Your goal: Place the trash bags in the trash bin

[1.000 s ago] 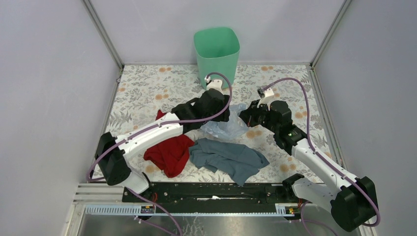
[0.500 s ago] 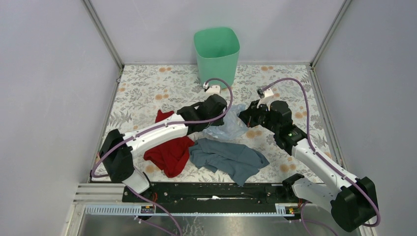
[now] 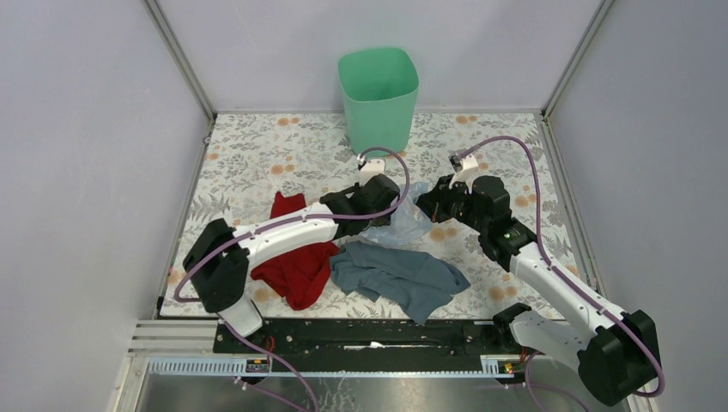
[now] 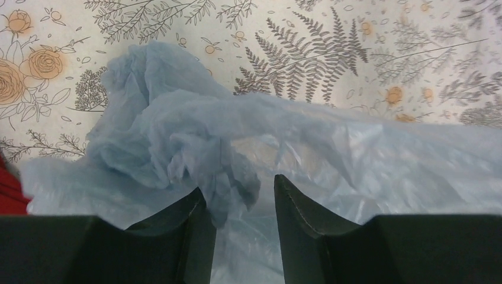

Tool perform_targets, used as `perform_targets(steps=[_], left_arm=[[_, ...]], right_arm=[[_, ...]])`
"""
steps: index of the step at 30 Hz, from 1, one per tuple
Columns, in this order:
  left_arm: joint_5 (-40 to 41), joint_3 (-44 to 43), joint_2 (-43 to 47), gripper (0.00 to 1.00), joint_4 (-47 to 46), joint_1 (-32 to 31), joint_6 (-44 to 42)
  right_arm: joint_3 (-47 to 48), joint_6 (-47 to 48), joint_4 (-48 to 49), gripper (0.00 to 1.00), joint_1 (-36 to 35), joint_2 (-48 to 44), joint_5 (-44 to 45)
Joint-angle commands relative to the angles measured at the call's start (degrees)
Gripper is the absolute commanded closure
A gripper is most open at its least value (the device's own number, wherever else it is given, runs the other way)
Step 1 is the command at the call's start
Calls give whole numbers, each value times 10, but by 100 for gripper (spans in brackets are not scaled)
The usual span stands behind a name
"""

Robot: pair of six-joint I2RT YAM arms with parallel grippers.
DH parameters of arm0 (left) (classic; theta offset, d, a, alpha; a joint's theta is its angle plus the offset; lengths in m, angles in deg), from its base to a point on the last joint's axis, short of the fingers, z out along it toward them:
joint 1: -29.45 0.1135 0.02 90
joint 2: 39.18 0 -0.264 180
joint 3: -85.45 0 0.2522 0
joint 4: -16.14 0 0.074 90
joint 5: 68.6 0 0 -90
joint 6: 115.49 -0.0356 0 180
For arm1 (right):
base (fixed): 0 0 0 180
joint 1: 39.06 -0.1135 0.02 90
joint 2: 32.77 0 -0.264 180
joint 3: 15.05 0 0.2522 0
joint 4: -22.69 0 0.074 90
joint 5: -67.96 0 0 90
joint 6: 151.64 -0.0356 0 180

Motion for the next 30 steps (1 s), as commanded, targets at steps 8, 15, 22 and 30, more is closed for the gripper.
perform_targets(steps=[8,15,22,30], left_arm=[[-19,-30,6,100,-30,26,-43],[-358,7,63,100,-145,105,-16],[-417,-221,-83,100,-78,137,34],[-396,-578,-64,100,-57,22,-181]], right_arm=[[6,-1,-71,100,1,-47,74],[16,-66,-237,100,2,-67,227],[137,-149,-335,100,3,-12,318],[613,-5,-495,100,8,27,306]])
